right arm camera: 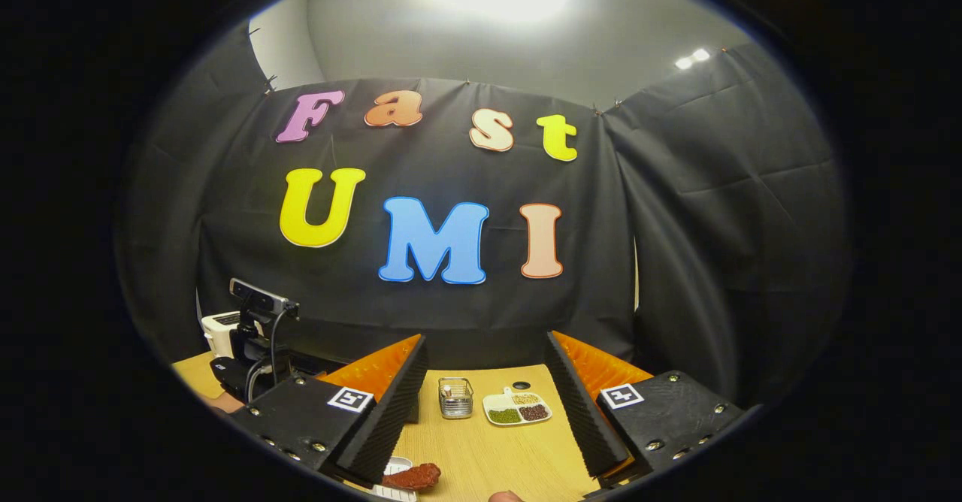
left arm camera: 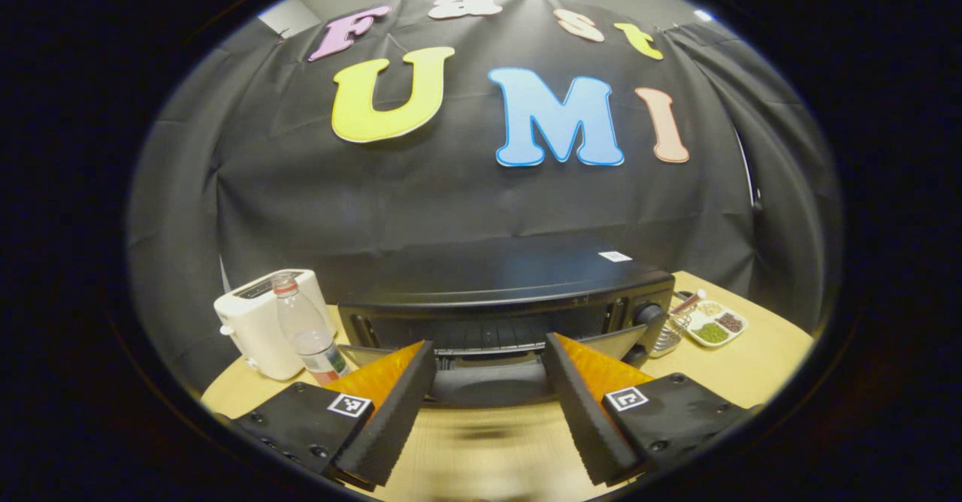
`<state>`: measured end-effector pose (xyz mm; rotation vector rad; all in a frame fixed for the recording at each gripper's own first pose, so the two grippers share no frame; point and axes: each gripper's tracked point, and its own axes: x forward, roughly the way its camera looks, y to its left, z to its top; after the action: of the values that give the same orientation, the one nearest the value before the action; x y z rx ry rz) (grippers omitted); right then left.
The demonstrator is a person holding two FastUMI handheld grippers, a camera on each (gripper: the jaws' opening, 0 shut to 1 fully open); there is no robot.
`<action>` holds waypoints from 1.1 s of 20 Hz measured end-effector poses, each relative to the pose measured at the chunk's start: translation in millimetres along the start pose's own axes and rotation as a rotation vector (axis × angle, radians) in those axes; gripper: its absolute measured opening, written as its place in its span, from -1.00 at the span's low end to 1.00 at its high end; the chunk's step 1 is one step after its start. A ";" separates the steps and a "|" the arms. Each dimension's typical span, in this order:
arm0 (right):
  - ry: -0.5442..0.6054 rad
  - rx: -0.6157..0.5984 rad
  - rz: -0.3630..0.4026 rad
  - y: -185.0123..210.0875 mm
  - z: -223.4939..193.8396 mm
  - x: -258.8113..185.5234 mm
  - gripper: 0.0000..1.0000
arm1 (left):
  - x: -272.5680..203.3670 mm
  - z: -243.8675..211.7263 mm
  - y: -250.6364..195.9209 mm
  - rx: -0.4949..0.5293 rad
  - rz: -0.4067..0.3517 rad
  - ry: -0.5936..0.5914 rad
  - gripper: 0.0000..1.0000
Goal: Open the electric oven with the left hand, put the food in, and close the electric oven.
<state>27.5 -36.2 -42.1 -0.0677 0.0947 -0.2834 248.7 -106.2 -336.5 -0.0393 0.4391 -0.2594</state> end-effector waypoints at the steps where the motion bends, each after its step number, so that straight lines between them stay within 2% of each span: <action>1: -0.001 0.000 0.006 0.5 0.3 -0.8 0.89 | -3.8 -2.7 -0.6 0.001 0.001 0.005 1.00; 3: -0.003 0.001 0.014 0.9 0.6 -2.3 0.89 | -10.0 -9.5 -1.1 0.001 0.003 0.019 0.94; 6: -0.003 0.003 0.025 -0.8 0.1 -3.2 0.89 | -18.8 -25.4 -3.4 -0.006 0.003 0.056 1.00; 21: 0.021 0.006 0.060 -6.0 -7.8 -6.3 0.89 | -47.3 -80.4 -13.5 0.025 0.002 0.172 0.94; 22: 0.023 0.003 0.061 -6.6 -9.3 -6.8 0.89 | -47.5 -84.3 -14.2 0.023 0.000 0.182 1.00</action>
<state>18.2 -41.1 -50.2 -0.0581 0.1193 -0.2237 168.1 -106.2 -391.8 0.0067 0.6168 -0.2695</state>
